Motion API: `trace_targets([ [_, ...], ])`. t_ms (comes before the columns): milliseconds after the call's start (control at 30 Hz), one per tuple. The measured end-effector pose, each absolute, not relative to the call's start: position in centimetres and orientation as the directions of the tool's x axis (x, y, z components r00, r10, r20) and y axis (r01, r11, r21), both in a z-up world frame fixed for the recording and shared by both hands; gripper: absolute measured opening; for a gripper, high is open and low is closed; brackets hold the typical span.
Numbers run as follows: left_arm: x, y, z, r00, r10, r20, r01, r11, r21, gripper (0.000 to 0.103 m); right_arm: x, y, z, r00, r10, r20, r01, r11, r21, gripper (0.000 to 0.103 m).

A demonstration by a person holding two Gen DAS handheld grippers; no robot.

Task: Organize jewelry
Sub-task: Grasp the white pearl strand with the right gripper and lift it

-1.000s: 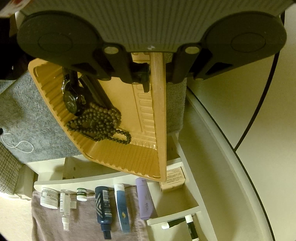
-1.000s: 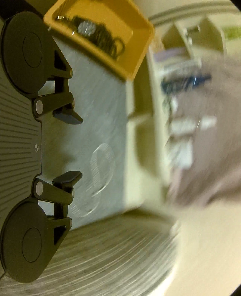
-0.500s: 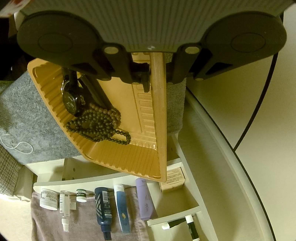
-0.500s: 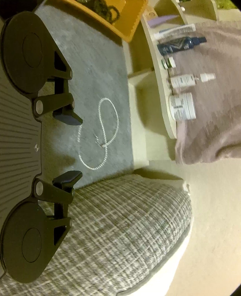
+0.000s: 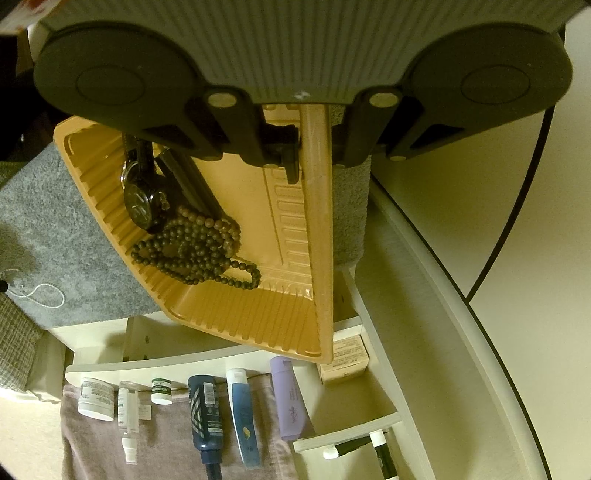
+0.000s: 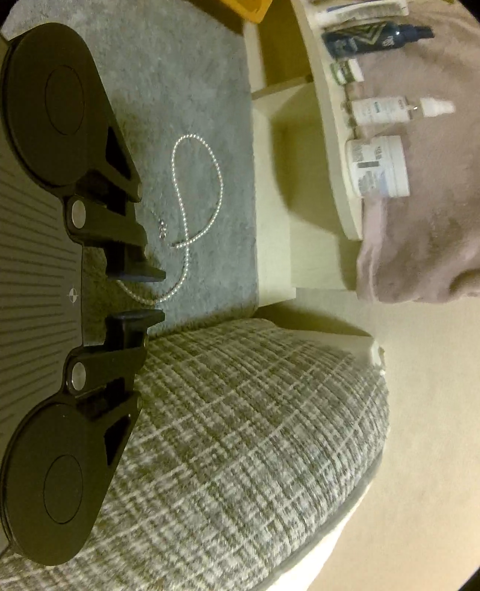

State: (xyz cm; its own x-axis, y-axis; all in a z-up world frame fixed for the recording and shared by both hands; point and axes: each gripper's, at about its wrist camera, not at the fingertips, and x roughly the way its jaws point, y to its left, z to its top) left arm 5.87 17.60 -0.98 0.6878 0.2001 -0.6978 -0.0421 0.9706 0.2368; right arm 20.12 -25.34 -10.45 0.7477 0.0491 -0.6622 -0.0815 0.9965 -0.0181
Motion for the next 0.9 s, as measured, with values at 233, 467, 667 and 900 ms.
trace_targets([
  [233,5.9,17.6,-1.0,0.687,0.202,-0.698,-0.042,0.97,0.239,0.004,20.5,-24.6,-11.1,0.745,0.038,-0.666,-0.096,0.994,-0.05,0.002],
  [467,5.8,17.6,-1.0,0.688,0.203,-0.697,-0.04,0.969,0.243,0.004,19.3,-24.0,-9.2,0.785,0.056,-0.617,-0.125,0.99,-0.069,0.002],
  [667,5.8,17.4,-0.9,0.689,0.203,-0.696,-0.037,0.969,0.246,0.004,17.7,-23.2,-5.0,0.837,0.109,-0.536,-0.187,0.978,-0.094,0.002],
  [900,5.8,17.3,-0.7,0.692,0.2,-0.693,-0.031,0.968,0.248,0.005,16.4,-21.4,-0.4,0.872,0.183,-0.454,-0.258,0.96,-0.109,0.002],
])
